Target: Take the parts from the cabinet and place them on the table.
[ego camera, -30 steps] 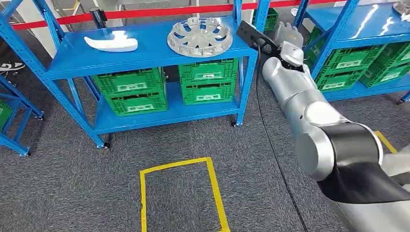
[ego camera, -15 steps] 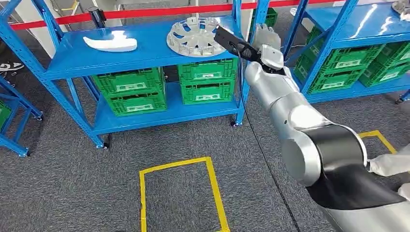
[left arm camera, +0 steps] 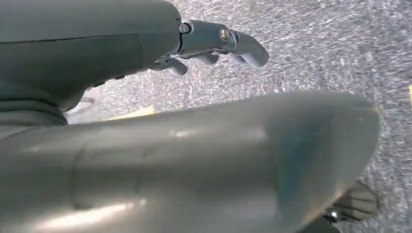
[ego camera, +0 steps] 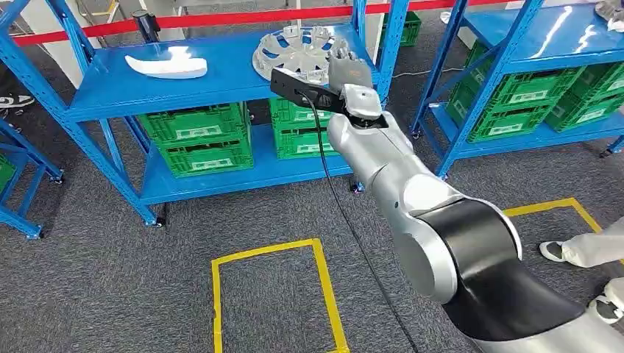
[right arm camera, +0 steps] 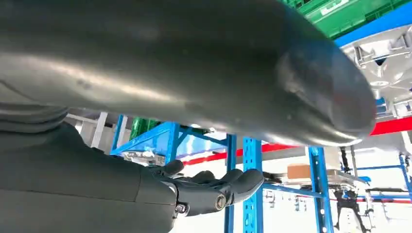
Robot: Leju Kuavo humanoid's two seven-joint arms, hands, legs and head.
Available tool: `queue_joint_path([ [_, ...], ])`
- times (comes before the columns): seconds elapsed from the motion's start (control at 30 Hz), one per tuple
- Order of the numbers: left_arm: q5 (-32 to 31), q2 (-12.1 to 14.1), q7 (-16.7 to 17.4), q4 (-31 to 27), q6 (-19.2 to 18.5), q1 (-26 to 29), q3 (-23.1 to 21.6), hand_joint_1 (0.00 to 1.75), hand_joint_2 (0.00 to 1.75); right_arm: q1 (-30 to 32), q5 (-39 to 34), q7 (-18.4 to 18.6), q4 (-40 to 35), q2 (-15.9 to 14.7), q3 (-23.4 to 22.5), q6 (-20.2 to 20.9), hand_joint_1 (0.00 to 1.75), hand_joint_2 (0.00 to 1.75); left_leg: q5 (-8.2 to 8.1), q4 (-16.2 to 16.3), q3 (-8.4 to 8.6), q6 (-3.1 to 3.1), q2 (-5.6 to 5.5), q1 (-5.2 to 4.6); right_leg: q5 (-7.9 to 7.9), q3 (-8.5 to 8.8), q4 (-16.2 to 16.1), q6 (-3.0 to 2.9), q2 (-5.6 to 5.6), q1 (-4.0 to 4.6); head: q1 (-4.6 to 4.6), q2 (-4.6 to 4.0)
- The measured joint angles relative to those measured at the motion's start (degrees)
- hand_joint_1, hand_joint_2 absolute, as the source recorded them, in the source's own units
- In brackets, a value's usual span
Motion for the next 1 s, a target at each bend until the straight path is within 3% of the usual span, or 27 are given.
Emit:
queue_joint_path([
  [0.53,0.00,0.00,-1.18,0.00,-0.05,-0.14,0.00,0.00,0.00,0.06,0.00,0.52,0.00,-0.07,0.44,0.00,0.00,0.00,0.00,0.00,0.00,0.00,0.00,0.02,0.00,-0.03,0.00,-0.01,0.00,0.03,0.00,0.02],
  [0.77,0.02,0.02,0.26,0.09,-0.05,-0.11,0.00,0.00,0.00,0.06,0.02,0.74,0.00,-0.17,0.44,-0.02,0.00,0.00,0.00,0.01,0.00,0.00,0.00,0.01,0.01,-0.02,-0.01,0.00,0.00,0.02,0.00,0.02],
  [0.8,0.00,0.15,0.37,0.11,-0.05,-0.10,0.00,0.00,0.00,0.07,0.07,0.74,0.00,-0.17,0.44,0.00,0.00,0.00,-0.24,0.42,-0.10,0.34,0.01,-0.40,0.27,0.13,-0.62,0.34,0.04,-0.40,-0.02,0.02],
  [0.87,-0.13,0.17,0.41,0.09,-0.05,-0.04,0.00,0.00,0.00,-0.04,0.11,0.76,-0.13,-0.17,0.48,0.04,0.00,0.00,0.25,-1.37,0.71,1.06,0.13,-0.19,0.45,0.72,-1.41,0.84,0.06,0.02,-0.09,0.00],
  [0.9,-0.24,0.02,0.35,0.09,-0.04,0.06,0.00,0.00,0.00,0.02,0.11,0.81,-0.20,-0.28,0.48,0.04,0.00,0.00,0.92,-2.50,1.57,1.00,0.37,0.62,0.29,0.72,-1.00,0.78,-0.02,-0.17,0.02,0.00],
  [0.93,-0.37,0.04,0.17,0.07,-0.05,0.04,0.00,0.00,0.00,-0.23,0.11,0.83,-0.20,-0.35,0.48,0.09,0.00,0.00,1.05,-3.07,1.90,1.30,0.46,0.68,-1.09,-0.27,0.97,0.89,-0.10,0.05,0.04,0.02],
  [1.0,-0.46,0.07,-0.13,0.07,-0.04,-0.06,0.00,0.00,0.00,-0.25,0.09,0.83,-0.17,-0.42,0.50,0.20,0.00,0.00,1.07,-3.04,1.89,1.38,0.71,0.79,-4.97,-4.64,9.46,1.16,-0.14,-0.10,0.04,0.02],
])
